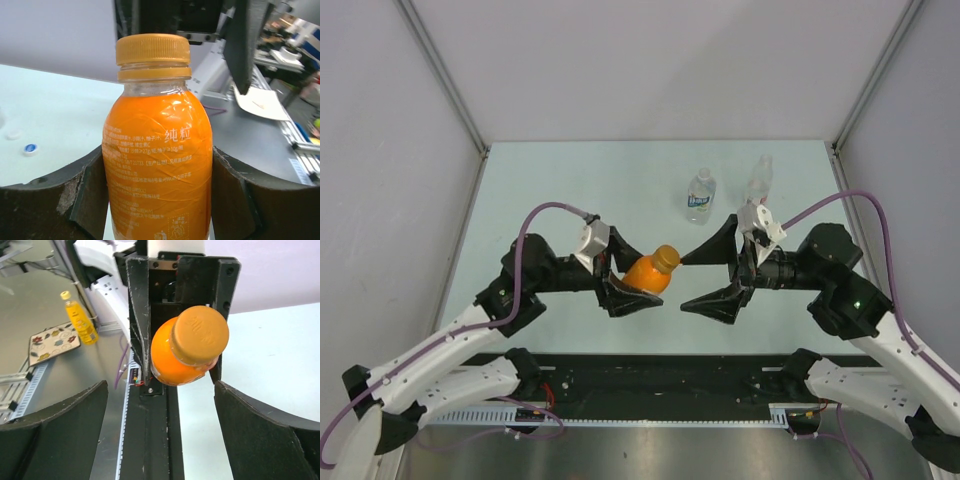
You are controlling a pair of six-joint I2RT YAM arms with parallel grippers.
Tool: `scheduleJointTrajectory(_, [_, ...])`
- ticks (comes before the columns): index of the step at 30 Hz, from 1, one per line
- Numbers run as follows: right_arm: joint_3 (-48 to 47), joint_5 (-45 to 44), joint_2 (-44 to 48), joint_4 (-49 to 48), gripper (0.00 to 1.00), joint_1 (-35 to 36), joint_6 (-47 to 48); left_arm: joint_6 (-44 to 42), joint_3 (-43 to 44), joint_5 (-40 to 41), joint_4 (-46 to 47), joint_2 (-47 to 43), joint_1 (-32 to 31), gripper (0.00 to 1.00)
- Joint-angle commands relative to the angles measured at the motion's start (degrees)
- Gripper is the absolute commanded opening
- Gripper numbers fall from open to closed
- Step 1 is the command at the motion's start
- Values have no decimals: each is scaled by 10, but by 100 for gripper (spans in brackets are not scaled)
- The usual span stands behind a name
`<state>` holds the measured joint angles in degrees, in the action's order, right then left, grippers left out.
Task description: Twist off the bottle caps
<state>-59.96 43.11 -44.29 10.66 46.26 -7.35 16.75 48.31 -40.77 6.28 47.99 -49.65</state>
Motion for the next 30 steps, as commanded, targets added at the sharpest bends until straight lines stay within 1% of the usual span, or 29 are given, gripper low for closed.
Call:
scheduleJointTrajectory(1, [-24, -80, 9, -3, 90, -3, -31, -30, -27, 118, 43, -34, -3, 0])
scheduleJointTrajectory(2, [-24, -93, 9, -7, 91, -2, -39, -33, -40, 148, 48, -39, -4, 0])
scheduleJointTrajectory(6, [-25, -152, 3, -44, 91, -3, -93, -44, -67, 187, 78, -68, -7, 0])
scheduleJointTrajectory(7, [-24, -180, 0, -50, 91, -2, -106, -52, -70, 196, 80, -74, -8, 0])
scheduleJointTrajectory(9, [-24, -229, -10, -66, 90, -3, -153, -62, -72, 215, 75, -76, -15, 0])
scheduleJointTrajectory(10, [-24, -240, -15, -71, 90, -3, -166, -75, -72, 223, 68, -76, -19, 0])
scheduleJointTrajectory(11, [-24, -253, -19, -77, 90, -3, -203, -82, -72, 233, 66, -77, -29, 0])
scheduleJointTrajectory(12, [-25, -275, -24, -85, 90, -2, -217, -101, -72, 258, 63, -77, -36, 0])
scheduleJointTrajectory(14, [-29, -285, -39, -98, 90, -1, -254, -123, -67, 292, 43, -72, -57, 0])
scheduleJointTrajectory(15, [-33, -297, -47, -97, 90, 0, -264, -145, -65, 327, 25, -69, -63, 0])
scheduleJointTrajectory(18, [-54, -327, -76, -83, 89, 13, -274, -166, -60, 393, 5, -58, -85, 0])
scheduleJointTrajectory(20, [-63, -345, -83, -79, 89, 22, -275, -166, -66, 407, 5, -58, -89, 0])
scheduleJointTrajectory(21, [-64, -348, -84, -80, 89, 23, -275, -166, -67, 445, 7, -60, -91, 0])
scheduleJointTrajectory(24, [-69, -354, -95, -81, 89, 29, -277, -182, -72, 465, 11, -61, -92, 0])
scheduleJointTrajectory(30, [-81, -356, -119, -66, 89, 39, -268, -186, -69, 473, 6, -50, -97, 0])
